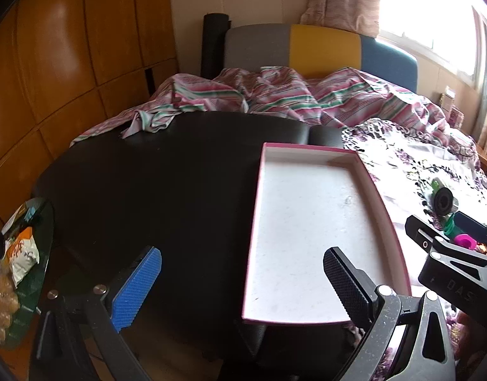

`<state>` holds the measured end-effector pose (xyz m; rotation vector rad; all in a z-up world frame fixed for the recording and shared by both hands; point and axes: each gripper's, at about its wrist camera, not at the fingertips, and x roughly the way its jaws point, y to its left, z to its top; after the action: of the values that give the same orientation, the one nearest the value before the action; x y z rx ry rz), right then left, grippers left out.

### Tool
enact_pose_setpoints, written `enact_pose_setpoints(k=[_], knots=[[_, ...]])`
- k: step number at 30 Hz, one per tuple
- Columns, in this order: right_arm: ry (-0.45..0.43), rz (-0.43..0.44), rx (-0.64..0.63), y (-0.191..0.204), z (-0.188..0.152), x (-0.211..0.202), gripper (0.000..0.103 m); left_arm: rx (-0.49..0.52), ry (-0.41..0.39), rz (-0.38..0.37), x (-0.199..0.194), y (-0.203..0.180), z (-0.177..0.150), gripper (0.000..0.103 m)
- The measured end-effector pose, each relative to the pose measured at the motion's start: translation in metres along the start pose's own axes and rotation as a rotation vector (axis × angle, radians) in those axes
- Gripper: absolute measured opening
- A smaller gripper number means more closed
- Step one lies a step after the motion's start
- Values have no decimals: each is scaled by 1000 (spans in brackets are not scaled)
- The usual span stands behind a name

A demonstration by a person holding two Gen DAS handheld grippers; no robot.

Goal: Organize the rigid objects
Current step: 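Move the left tool toward the pile of plastic objects on the tablecloth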

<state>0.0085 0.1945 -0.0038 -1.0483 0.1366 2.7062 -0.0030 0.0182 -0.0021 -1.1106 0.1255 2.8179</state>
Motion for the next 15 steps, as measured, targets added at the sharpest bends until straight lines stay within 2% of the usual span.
enact_pose_setpoints(k=[6, 15], knots=[[3, -27, 28, -24, 1, -1, 94, 74, -43, -2, -8, -19, 7, 103], [9, -92, 86, -79, 10, -6, 94, 119, -54, -22, -8, -32, 14, 103]])
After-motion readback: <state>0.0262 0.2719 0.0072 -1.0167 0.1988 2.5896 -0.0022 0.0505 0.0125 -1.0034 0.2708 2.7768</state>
